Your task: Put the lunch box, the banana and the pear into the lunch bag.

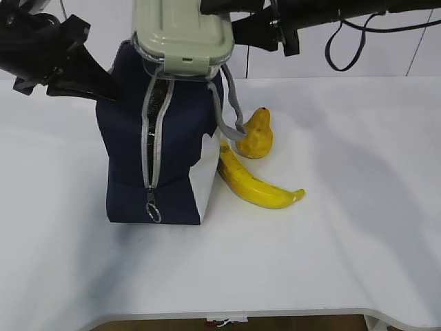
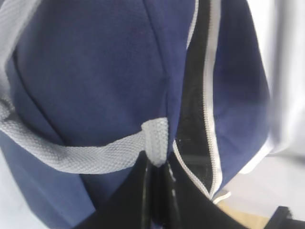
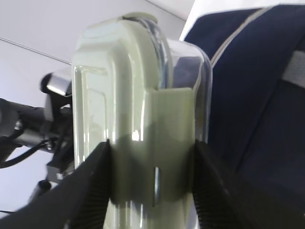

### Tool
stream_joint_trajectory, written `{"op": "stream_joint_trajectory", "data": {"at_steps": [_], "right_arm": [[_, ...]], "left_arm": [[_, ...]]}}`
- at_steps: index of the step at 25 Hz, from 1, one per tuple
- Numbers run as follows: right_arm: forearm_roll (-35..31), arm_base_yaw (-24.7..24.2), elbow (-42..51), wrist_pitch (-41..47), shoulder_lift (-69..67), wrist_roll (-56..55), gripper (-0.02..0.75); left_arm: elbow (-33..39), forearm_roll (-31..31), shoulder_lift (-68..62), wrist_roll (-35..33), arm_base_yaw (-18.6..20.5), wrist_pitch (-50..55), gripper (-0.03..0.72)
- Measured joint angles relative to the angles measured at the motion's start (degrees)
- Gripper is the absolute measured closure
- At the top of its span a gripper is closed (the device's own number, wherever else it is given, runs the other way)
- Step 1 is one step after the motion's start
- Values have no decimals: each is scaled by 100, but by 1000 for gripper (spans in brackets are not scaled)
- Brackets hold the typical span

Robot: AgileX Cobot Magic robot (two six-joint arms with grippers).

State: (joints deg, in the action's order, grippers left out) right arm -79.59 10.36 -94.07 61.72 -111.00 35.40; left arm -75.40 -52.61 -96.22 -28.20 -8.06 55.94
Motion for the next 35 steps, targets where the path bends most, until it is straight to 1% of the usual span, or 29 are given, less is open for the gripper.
{"op": "stream_joint_trajectory", "data": {"at_steps": [6,9,12,15,19,26,30,35], "right_arm": [[84,28,0,-156,-283,0,347],[512,28,0,-291,-363,0,348],[1210,28,0,-479,-433,0,348],[1478,28,0,-649,-492,0,348],[1529,141,0,-821,-492,0,348],[1555,645,0,-1144,-492,0,348],[1555,816,0,-1387,-492,0,348],[1533,923,-24,-1596,-590,0,348]], "left_arm": [[0,-24,33,0,0,38,687],[0,-24,111,0,0,51,687],[0,-32,189,-3,0,66,687],[0,-84,214,-3,0,89,687],[0,-93,224,-12,0,103,688],[0,-15,224,-23,0,116,688],[0,223,224,-23,0,116,688],[0,735,224,-23,0,158,688]]}}
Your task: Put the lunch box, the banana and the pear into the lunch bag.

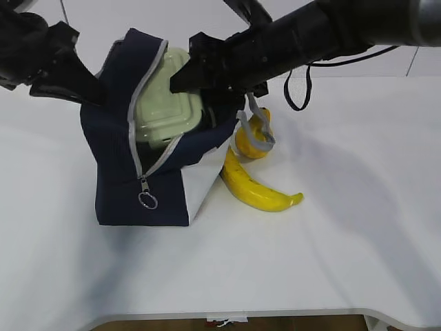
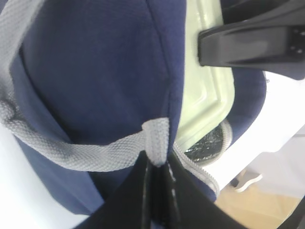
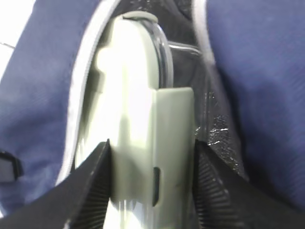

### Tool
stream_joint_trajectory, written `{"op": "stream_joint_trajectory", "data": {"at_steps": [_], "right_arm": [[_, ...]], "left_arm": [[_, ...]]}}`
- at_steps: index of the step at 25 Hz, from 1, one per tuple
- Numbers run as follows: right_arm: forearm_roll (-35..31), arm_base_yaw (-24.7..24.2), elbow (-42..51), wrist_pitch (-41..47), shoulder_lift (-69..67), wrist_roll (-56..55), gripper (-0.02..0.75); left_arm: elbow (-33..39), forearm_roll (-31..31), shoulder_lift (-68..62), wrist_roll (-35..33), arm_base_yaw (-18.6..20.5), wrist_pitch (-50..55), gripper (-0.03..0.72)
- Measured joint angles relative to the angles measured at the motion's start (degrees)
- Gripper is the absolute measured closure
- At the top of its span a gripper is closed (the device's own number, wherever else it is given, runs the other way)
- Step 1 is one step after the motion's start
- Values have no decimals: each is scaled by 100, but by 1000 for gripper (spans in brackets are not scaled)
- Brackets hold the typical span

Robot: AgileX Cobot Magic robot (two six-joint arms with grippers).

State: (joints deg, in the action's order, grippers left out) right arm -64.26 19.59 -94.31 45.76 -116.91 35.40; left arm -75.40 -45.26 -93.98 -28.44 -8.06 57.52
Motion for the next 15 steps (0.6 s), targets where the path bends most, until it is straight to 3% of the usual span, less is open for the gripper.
{"op": "stream_joint_trajectory", "data": {"at_steps": [15], "right_arm": [[19,270,-688,24,-1019,-13,349]], "left_arm": [[-3,509,12,0,0,237,689]]}}
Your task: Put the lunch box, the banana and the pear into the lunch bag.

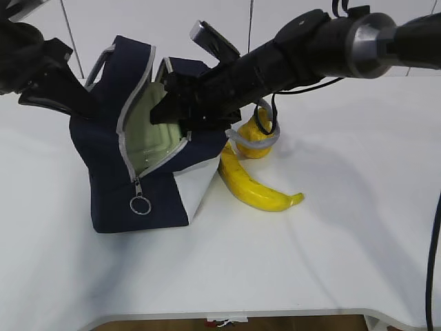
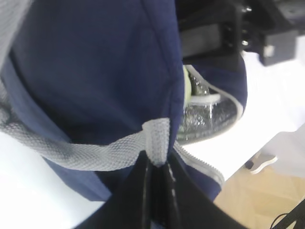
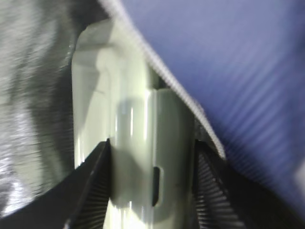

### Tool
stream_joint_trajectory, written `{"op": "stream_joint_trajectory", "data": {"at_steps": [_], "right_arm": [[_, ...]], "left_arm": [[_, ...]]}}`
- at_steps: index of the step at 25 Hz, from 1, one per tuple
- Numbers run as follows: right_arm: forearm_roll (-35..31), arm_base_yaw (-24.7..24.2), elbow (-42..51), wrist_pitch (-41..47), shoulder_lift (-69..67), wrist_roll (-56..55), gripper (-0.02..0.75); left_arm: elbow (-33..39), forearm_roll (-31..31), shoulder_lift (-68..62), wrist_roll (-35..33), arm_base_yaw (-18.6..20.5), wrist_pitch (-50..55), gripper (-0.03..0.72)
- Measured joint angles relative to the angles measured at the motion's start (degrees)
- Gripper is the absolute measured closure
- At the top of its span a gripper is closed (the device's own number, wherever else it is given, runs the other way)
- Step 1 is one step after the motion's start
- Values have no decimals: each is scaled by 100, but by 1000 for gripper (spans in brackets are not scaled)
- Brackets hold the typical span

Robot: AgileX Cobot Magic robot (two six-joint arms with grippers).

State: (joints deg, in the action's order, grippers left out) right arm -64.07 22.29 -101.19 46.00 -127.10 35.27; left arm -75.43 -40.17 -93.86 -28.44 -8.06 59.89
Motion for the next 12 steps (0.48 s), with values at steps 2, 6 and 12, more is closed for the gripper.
{"op": "stream_joint_trajectory", "data": {"at_steps": [2,6,12], "right_arm": [[0,10,-69,0,-103,-52,349],[25,10,-155,0,-237,-155,349],[78,10,-172,3,-370,-195,349]], "left_arm": [[0,82,0,0,0,65,689],[0,290,0,0,0,190,689],[0,563,0,0,0,357,689]]}}
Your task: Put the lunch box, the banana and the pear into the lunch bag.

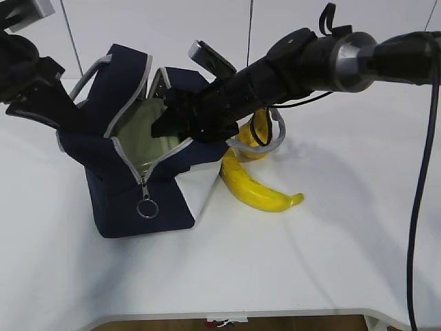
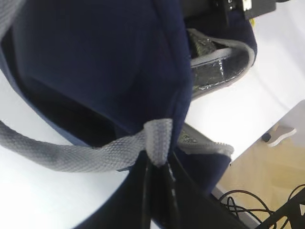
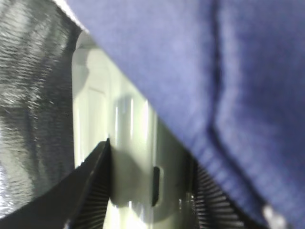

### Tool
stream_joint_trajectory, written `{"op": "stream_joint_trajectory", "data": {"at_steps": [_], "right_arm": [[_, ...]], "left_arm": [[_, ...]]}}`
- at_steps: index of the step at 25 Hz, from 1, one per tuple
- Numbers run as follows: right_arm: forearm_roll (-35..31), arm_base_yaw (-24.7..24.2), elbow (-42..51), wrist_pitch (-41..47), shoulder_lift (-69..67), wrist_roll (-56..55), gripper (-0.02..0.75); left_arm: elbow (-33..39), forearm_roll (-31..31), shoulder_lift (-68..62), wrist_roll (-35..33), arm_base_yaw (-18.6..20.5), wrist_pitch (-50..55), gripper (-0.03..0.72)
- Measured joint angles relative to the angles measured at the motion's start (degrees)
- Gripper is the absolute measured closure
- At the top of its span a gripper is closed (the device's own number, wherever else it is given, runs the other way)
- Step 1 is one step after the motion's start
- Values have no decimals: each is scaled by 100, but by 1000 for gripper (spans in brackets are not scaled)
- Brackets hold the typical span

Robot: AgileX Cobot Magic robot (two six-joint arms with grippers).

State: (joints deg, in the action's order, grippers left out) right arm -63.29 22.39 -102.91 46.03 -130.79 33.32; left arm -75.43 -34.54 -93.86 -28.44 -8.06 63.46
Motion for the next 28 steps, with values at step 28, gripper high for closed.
{"op": "stream_joint_trajectory", "data": {"at_steps": [28], "right_arm": [[746,21,-119,277,0,-396,214]], "left_arm": [[0,-219,-234,0,0,22,690]]}}
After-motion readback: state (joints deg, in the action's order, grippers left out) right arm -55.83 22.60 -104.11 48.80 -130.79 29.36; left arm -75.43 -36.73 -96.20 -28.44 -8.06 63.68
